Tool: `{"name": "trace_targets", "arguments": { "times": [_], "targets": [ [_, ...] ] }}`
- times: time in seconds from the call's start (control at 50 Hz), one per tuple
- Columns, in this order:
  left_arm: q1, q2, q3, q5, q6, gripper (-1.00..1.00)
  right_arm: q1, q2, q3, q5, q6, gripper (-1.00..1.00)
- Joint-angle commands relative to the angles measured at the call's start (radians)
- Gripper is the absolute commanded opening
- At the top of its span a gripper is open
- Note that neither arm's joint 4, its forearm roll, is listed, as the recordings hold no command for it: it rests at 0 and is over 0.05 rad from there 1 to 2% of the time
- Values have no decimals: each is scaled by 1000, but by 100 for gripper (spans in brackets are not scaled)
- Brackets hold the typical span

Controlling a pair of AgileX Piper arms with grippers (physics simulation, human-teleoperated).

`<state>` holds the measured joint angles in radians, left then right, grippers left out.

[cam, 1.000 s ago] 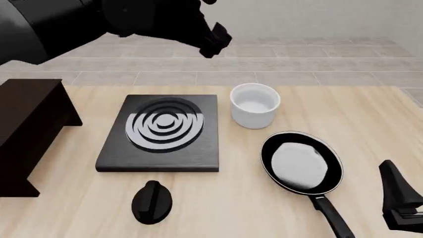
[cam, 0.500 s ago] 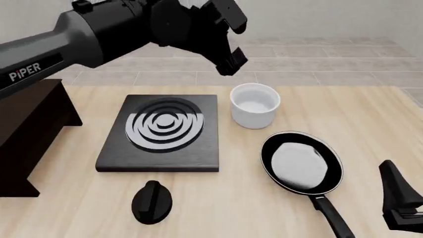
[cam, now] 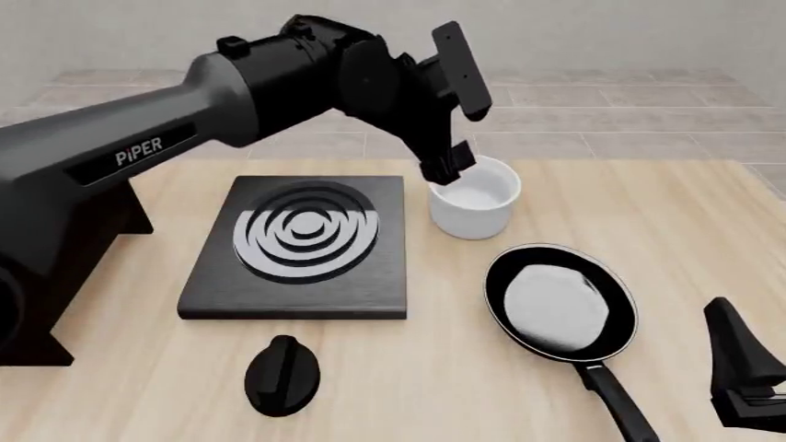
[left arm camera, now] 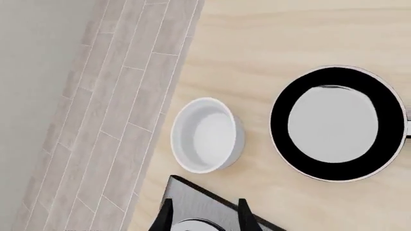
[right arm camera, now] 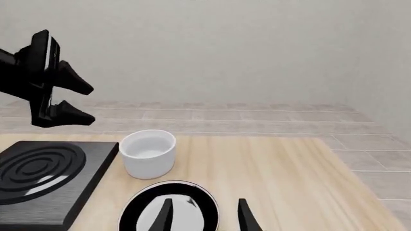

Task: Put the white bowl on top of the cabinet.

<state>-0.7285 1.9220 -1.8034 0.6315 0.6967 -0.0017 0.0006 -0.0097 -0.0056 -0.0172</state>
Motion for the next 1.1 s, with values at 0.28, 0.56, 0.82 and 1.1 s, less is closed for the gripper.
{"name": "trace_targets", "arguments": {
  "times": [0.28, 0.56, 0.82, 1.1],
  "targets": [
    [-46, 115, -63, 86, 9, 100, 0, 0, 1, 3, 5, 100],
    [-72, 111, -9, 90, -21, 100, 0, 0, 1, 3, 5, 100],
    [-61, 127, -16, 118, 7, 100, 0, 0, 2, 0, 2, 100],
    [6, 144, 23, 41, 158, 100, 0, 0, -1, 2, 1, 100]
  ]
}}
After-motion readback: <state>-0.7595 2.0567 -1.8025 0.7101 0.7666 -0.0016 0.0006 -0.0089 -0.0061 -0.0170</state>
